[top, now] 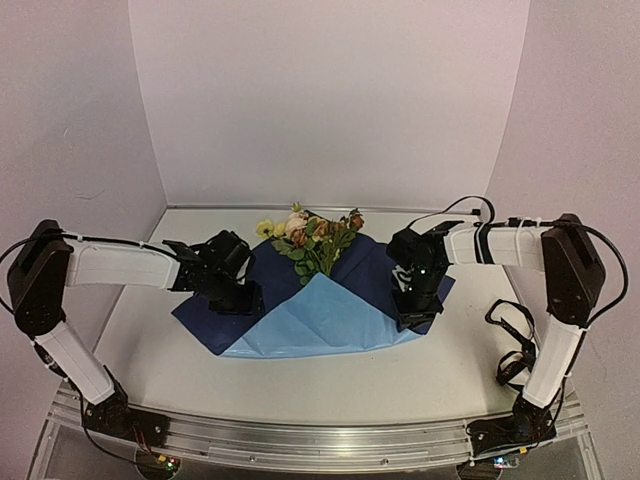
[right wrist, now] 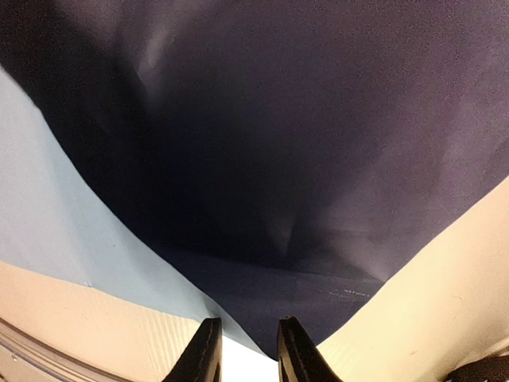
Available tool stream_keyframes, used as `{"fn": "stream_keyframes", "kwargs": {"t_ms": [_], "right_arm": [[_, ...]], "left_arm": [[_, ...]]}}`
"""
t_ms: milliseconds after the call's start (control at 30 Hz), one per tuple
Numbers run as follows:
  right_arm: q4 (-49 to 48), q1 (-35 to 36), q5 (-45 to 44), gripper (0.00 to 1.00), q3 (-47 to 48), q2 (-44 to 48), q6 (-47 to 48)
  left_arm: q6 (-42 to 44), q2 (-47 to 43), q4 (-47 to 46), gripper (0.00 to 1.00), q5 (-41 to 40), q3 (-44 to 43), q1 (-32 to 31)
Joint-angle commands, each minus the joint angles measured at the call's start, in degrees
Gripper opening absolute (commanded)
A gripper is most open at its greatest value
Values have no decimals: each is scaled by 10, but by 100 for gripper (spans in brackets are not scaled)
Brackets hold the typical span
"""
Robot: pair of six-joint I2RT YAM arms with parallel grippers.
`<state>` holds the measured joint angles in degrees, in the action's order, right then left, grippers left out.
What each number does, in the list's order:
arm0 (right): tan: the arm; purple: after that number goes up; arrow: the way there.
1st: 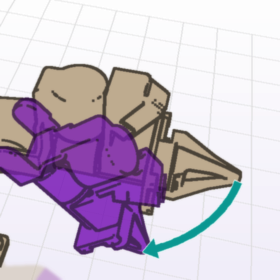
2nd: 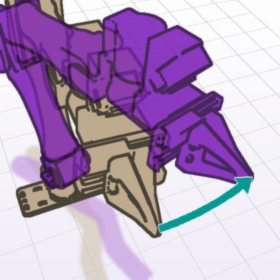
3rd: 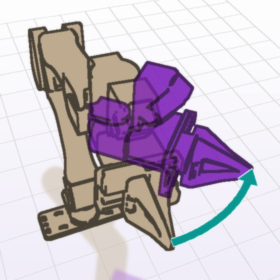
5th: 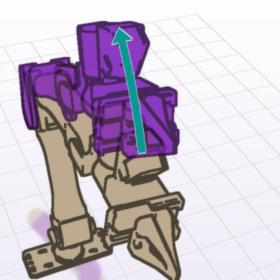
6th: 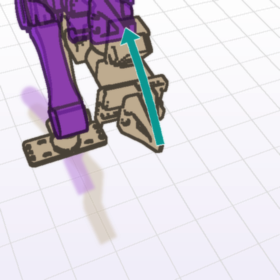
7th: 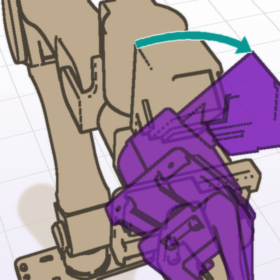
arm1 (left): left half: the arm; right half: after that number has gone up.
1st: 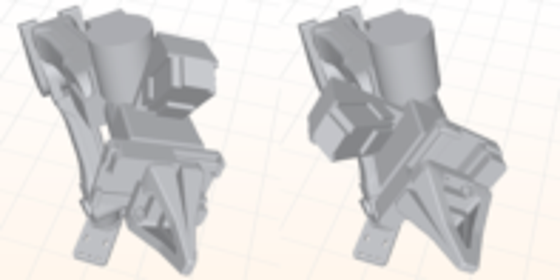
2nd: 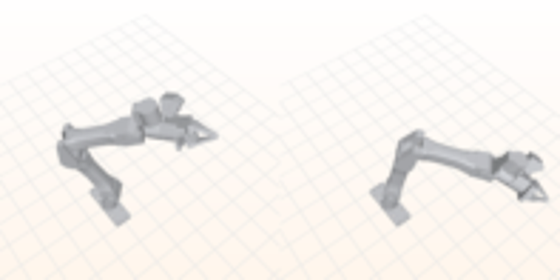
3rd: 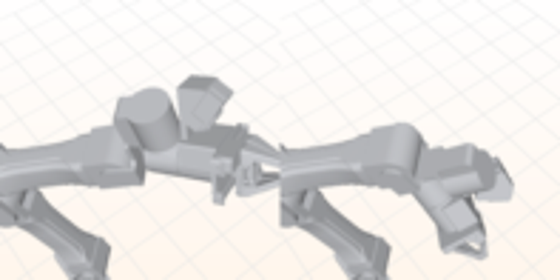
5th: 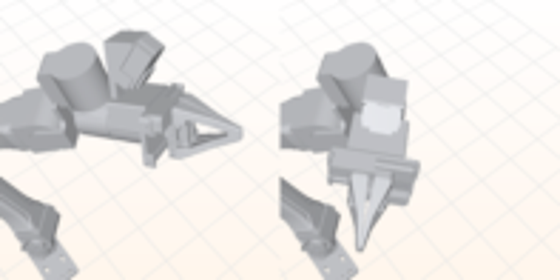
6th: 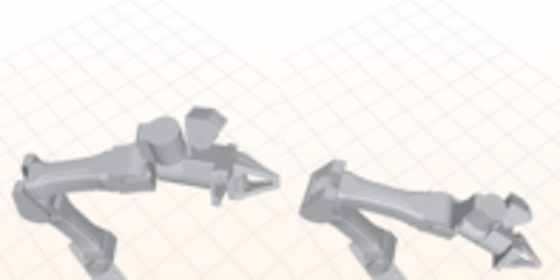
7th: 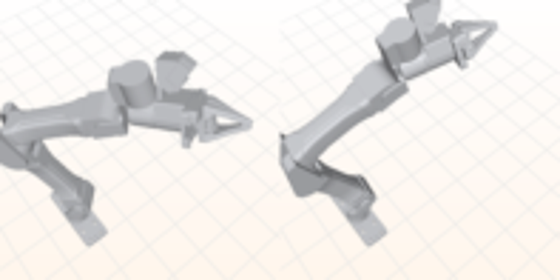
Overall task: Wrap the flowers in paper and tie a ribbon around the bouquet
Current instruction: Press the fold line of the 1/4-folded wrapping paper.
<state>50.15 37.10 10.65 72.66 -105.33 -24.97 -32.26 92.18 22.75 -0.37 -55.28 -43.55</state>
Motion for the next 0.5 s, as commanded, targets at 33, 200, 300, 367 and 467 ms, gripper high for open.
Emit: {"fn": "stream_keyframes", "kwargs": {"t_ms": [33,200,300,367,467], "right_arm": [[45,1,-39,21,25,-12,-20],[52,2,-58,22,27,-8,-27],[59,7,-62,27,43,-5,-25],[78,17,-84,30,55,5,-16],[92,42,-142,41,58,33,10]], "left_arm": [[23,-46,29,52,-17,-45,-9],[29,-46,23,41,28,-45,-51],[27,-37,-5,30,74,-30,-75],[21,-27,-23,23,96,-20,-85],[5,-16,-58,20,118,1,-88]]}}
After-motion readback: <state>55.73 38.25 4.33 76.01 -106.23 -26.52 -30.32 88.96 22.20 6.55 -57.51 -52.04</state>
